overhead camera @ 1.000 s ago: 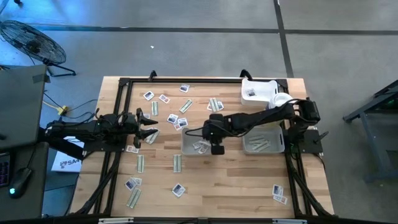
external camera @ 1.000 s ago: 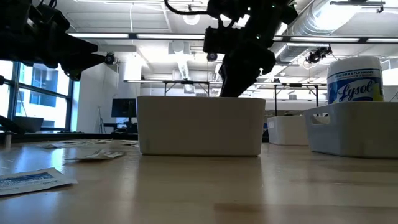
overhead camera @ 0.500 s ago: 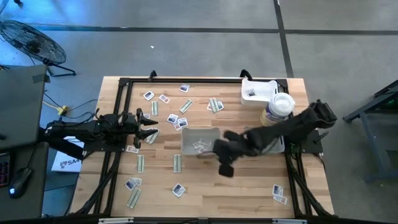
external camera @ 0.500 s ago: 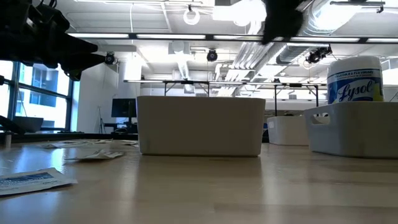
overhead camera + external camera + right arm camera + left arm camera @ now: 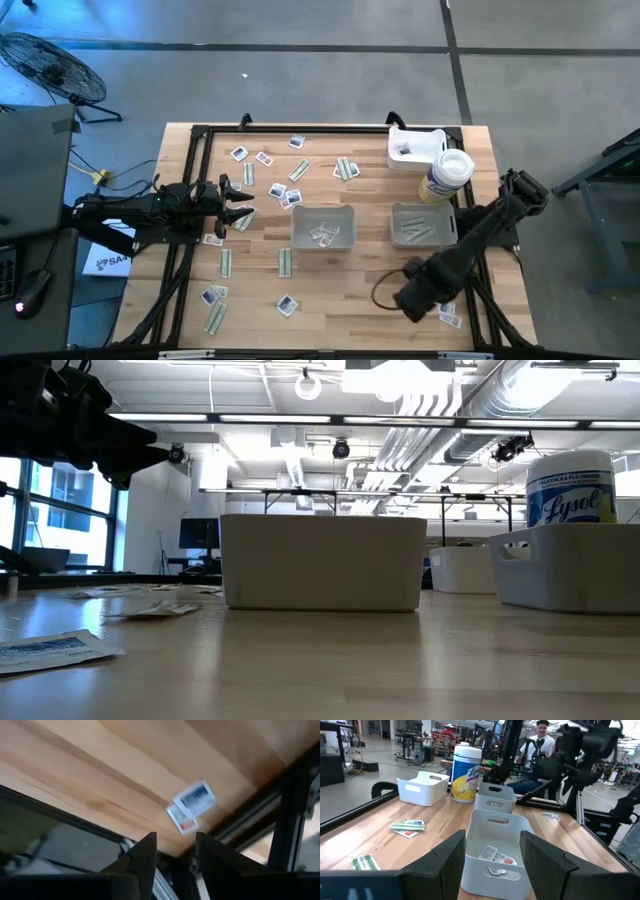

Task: Pick & Place First Aid Supplies
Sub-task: Put the blue pad into the white bin

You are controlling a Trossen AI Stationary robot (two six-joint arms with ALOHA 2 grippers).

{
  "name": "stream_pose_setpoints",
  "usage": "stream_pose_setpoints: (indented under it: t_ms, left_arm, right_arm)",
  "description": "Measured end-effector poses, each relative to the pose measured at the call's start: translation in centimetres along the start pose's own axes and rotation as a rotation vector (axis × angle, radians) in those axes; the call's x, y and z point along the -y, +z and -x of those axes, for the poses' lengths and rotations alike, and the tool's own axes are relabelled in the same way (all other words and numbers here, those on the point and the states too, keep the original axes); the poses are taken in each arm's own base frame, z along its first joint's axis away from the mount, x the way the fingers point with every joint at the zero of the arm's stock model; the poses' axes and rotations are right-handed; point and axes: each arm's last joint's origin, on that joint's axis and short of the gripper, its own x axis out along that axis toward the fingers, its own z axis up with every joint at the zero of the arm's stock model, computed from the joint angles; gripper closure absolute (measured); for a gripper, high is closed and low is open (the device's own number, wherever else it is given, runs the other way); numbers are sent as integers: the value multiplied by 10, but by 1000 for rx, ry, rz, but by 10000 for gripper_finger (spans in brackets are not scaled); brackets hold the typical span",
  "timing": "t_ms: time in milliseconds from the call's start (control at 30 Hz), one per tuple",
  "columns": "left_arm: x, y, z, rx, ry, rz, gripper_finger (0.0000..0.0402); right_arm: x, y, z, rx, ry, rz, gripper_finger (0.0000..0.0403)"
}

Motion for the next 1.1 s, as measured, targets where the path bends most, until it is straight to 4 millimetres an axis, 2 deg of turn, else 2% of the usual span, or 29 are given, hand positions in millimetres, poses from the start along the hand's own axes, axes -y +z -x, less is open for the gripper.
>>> stream_pose_setpoints:
  t_ms: [267, 433, 733, 1100]
  left_arm:
    - [0, 0, 0, 0, 0, 0, 216]
    - [0, 0, 0, 0, 0, 0, 216]
    - [0, 0, 0, 0, -1, 0, 216]
    - [0, 0, 0, 0, -1, 0, 216]
  right_arm:
    - [13, 9, -55, -74, -29, 94, 284]
    - [22, 19, -80, -94, -14, 200, 295]
    - [31, 24, -95, -100, -22, 449, 300]
    - [39, 21, -116, -66, 13, 552, 304]
